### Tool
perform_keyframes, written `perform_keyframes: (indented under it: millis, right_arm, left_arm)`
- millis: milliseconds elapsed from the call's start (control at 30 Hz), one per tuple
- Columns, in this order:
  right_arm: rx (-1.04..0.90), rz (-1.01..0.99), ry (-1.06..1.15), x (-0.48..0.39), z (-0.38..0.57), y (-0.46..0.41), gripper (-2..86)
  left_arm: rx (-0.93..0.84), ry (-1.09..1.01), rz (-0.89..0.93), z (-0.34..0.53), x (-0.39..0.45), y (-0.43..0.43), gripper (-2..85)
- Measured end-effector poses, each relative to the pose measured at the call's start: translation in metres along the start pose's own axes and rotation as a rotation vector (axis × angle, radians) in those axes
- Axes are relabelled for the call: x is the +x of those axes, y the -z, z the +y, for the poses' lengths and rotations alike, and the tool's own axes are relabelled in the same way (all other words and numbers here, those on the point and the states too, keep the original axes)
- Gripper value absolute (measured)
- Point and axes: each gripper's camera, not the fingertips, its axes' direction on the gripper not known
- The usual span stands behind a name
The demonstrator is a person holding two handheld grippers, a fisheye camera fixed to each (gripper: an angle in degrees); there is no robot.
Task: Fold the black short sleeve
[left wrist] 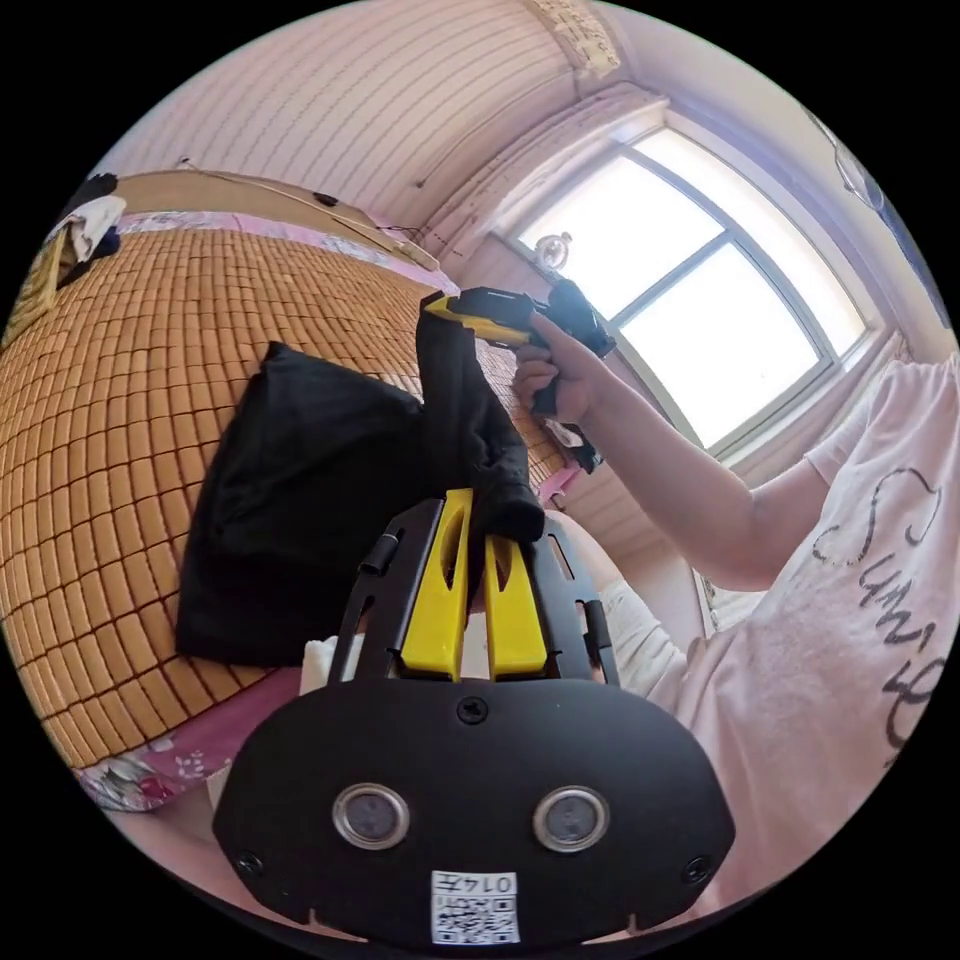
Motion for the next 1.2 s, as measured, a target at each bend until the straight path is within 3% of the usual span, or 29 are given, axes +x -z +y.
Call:
perform_keyframes:
  millis: [167, 433, 600, 700, 967, 1067, 1200]
  right_arm:
    - [-0.122, 0.335, 0.063, -0.046, -0.023, -0.103, 1.6]
    - [-0.156, 0.299, 0.168, -0.072, -0.026, -0.142, 2.9]
    - [-0.265, 0.459, 0.350, -0.079, -0.020, -0.160, 7.6]
    - [-0.358, 0.567, 0.456, -0.081, -0.013, -0.182, 11.0]
    - [-0.506, 0.564, 0.566, -0.073, 0.014, -0.214, 9.1]
    - [-0.504, 0.559, 0.576, -0.067, 0.025, -0.212, 6.1]
    - [-0.413, 0.457, 0.638, -0.064, 0.050, -0.186, 1.6]
  left_arm:
    - [0.024, 0.118, -0.197, -0.002, -0.048, 0.013, -0.9]
    - [-0.145, 0.353, -0.267, -0.012, -0.090, 0.015, 0.4]
    - [-0.194, 0.416, -0.271, -0.007, -0.104, 0.030, 3.7]
    - [-0.195, 0.434, -0.313, -0.006, -0.103, 0.040, 5.0]
    - [-0.170, 0.493, -0.312, 0.005, -0.097, 0.060, 3.2]
    - [-0.109, 0.419, -0.362, 0.001, -0.086, 0.072, 4.2]
    - [-0.016, 0.147, -0.284, -0.020, -0.065, 0.072, 11.8]
